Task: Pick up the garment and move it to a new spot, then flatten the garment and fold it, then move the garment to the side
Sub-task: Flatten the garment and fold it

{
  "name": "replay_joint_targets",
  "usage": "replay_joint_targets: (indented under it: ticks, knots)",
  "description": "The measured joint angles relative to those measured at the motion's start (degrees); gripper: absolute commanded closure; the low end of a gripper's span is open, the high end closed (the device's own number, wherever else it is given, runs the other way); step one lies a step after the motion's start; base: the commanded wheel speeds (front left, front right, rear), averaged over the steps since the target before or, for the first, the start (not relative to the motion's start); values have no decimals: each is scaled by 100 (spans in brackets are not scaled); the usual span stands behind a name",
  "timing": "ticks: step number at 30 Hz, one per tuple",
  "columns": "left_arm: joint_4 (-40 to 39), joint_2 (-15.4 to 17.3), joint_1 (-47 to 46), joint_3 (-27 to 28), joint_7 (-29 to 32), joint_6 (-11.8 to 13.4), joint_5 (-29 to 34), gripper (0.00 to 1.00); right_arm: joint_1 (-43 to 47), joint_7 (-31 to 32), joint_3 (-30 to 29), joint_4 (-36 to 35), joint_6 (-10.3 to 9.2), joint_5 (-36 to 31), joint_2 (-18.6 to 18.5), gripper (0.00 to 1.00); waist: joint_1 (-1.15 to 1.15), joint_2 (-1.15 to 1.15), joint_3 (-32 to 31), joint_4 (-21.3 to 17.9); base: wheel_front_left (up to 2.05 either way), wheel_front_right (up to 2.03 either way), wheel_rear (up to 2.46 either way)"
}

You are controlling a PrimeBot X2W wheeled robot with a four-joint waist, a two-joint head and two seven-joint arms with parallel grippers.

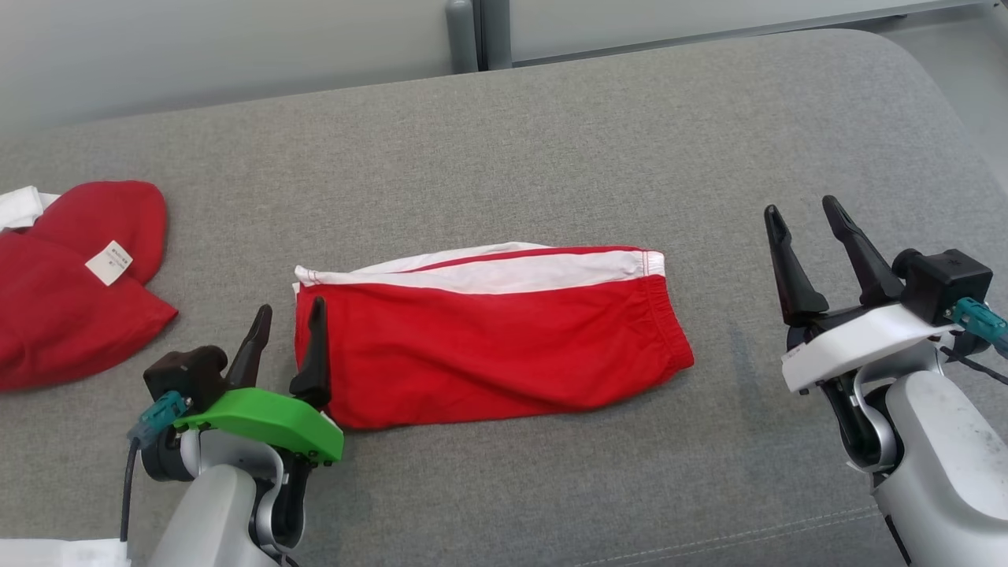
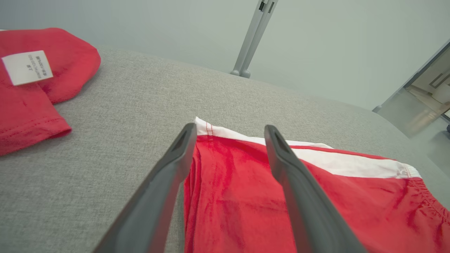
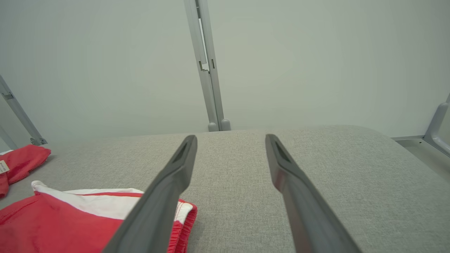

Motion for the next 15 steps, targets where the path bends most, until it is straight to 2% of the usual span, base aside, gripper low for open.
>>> replay_joint_targets:
  ticks: [5, 15]
  knots:
    - [-321, 69, 199, 82, -1, 110, 212, 0, 15, 0, -15, -67, -186, -211, 25, 0, 0, 0, -87, 5, 0, 0, 0]
    - [-1070, 80, 761, 323, -16, 356, 455, 0, 318, 0, 103, -346, -345, -530, 199, 0, 0, 0, -329, -19, 0, 0, 0]
